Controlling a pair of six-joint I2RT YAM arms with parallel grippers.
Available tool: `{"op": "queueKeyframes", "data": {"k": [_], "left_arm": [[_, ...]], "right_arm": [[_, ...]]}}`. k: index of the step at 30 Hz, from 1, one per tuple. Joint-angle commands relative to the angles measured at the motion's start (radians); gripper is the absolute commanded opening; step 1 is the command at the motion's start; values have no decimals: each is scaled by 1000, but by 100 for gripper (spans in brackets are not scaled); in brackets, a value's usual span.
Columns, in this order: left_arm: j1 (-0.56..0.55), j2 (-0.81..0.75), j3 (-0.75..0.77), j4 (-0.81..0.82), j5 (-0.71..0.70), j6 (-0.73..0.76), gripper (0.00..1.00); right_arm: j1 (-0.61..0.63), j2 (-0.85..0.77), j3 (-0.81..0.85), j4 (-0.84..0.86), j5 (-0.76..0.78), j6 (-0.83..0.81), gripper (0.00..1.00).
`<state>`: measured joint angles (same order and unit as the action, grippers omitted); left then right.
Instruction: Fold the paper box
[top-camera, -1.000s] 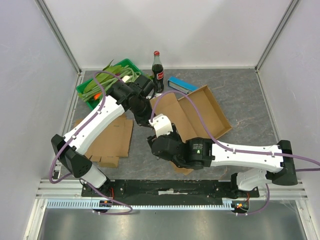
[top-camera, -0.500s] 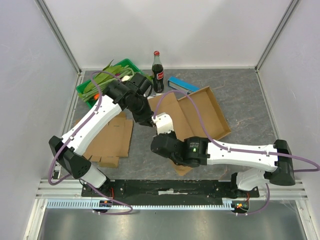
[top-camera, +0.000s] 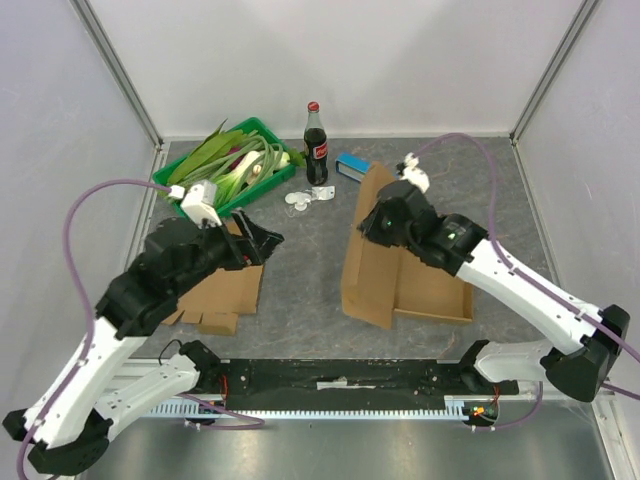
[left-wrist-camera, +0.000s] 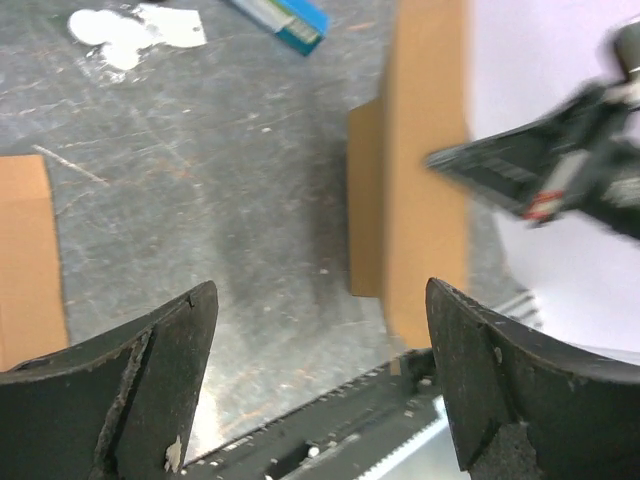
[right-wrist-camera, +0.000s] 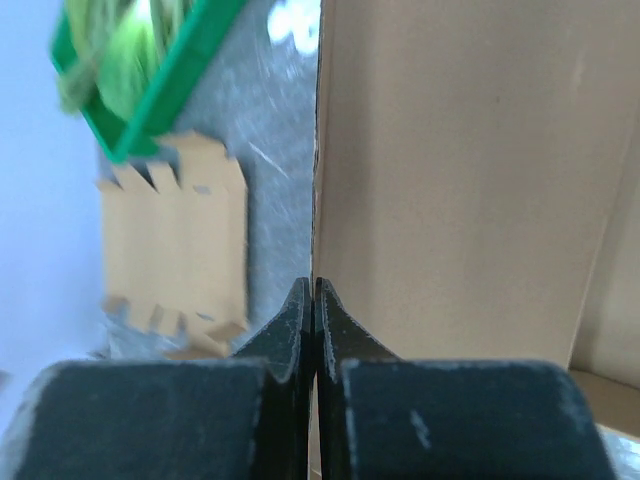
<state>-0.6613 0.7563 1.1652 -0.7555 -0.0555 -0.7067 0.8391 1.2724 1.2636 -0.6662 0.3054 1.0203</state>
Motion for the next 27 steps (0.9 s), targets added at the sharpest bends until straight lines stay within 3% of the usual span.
{"op": "queueKeyframes", "data": {"k": [1,4,6,11,16,22,27], "left_arm": [[0,111,-171,241,-93,114,89],[3,248,-159,281,-118,119,92],[40,310,-157,321,-156,104,94],[202,570,-151,519,35,32,92],[357,805,-107,695,264,-97,84],[404,1014,-44,781,146,-199,85],[427,1140,-71,984,195,-301,80]], "right_arm": [[-136,-61,68,108,3,248,0],[-245,-90,7,221,15,396,0],[-270,-110,-59,284,101,472,0],[-348,-94,-103,363,311,515,0],[-455,-64,-138,399,296,529,0],[-515,-65,-174,451,276,514,0],[-529,-64,-168,490,258,486,0]]}}
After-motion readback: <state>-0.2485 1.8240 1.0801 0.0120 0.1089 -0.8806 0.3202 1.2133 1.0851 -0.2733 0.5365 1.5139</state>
